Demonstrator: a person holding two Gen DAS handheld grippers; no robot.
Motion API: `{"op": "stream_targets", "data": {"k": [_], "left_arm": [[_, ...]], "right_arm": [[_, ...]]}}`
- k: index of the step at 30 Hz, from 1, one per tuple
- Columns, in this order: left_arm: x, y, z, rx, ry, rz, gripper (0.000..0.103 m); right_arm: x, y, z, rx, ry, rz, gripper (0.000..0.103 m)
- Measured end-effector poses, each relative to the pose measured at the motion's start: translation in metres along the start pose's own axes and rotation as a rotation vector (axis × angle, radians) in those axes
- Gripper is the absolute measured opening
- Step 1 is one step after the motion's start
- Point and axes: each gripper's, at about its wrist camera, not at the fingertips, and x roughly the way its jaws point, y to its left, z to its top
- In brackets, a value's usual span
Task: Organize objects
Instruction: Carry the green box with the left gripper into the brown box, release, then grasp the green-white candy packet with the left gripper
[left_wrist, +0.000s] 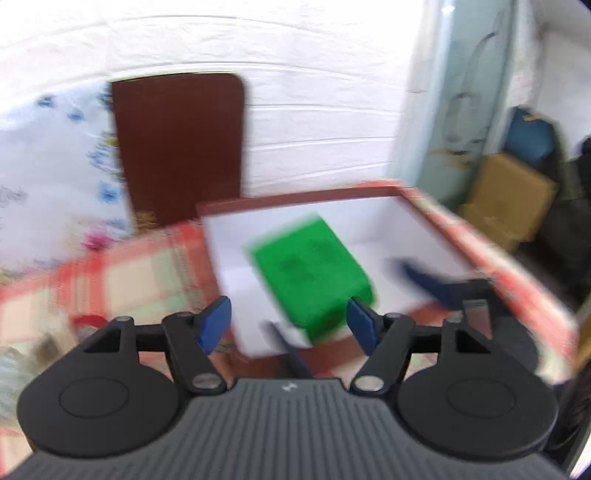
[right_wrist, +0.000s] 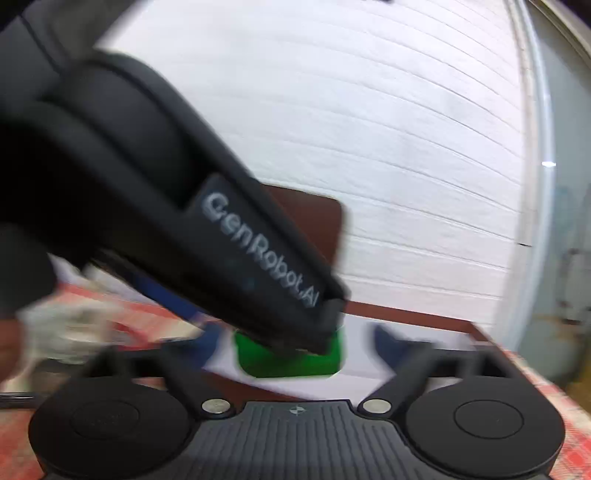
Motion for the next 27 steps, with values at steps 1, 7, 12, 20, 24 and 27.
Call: {"op": "stream_targets", "data": {"k": [1,7,12,20,24,27], "left_arm": [[0.0,0.005,-0.002,-0.014,0.012,0.008,0.071],[-0.056,0.042,-0.057,-0.042,-0.077,-0.074,0.079],[-0.075,0.077,-0.106,-0.145,0.002,-0.005,0.079],[-0.094,0.127,-0.151,-0.303,0.077,0.109,0.079],[-0.105,0.141,-0.155,-0.349,0.062,0.086,0.079],[-0.106,0.143,-0.154,-0.376,0.066,0.043,0.079]], "right_arm": [[-0.004,-0.005,-0.002,0.04,0.009,0.015,0.083],[-0.074,0.02,-0.037,0.122,-0.044,0.132,0.091],[-0.088,0.075,-0.068,0.048,0.117,0.305,0.087],[-0.041,0.119,-0.05,0.022,0.259,0.434,0.07],[-0.011,0.125,-0.048,0.105,0.351,0.483,0.07],[-0.001,0.128,-0.053,0.118,0.405,0.463,0.05]]}}
